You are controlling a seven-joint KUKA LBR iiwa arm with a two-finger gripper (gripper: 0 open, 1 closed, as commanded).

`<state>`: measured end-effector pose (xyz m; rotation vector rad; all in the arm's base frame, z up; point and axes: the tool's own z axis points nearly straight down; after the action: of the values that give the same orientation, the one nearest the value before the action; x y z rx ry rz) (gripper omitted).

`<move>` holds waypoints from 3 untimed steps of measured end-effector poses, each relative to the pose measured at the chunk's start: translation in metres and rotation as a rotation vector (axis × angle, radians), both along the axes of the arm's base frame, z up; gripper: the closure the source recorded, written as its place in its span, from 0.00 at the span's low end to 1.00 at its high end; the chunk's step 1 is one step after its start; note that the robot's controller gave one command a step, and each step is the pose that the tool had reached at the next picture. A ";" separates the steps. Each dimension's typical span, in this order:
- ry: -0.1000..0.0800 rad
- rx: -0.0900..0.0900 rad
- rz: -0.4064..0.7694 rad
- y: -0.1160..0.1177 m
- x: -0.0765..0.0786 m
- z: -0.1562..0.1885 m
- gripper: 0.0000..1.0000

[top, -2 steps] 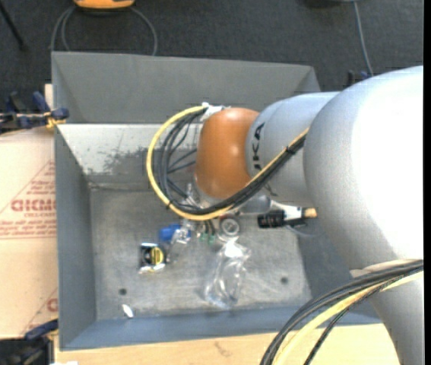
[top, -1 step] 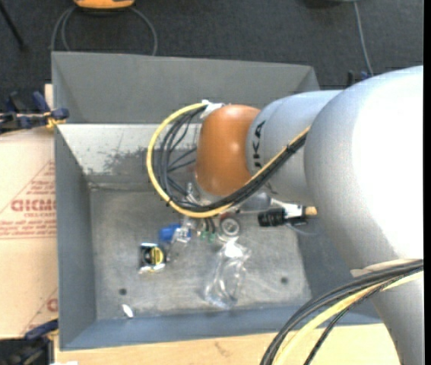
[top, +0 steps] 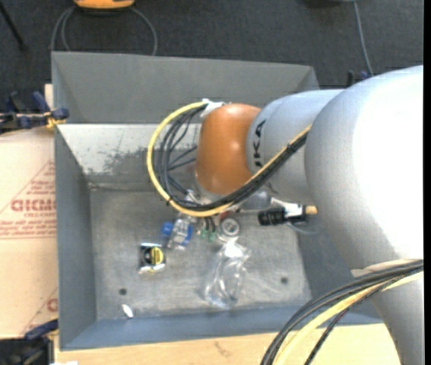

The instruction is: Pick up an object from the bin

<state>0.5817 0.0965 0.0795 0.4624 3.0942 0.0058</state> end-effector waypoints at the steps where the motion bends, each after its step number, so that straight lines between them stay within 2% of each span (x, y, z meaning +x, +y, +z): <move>1: 0.007 0.000 0.000 0.000 0.001 0.014 1.00; 3: 0.004 0.000 0.003 -0.001 0.005 0.058 1.00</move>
Offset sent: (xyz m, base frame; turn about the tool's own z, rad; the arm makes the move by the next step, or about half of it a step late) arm 0.0000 0.0000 0.0123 0.0000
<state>0.5868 0.0959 0.1376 0.4590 3.0991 0.0051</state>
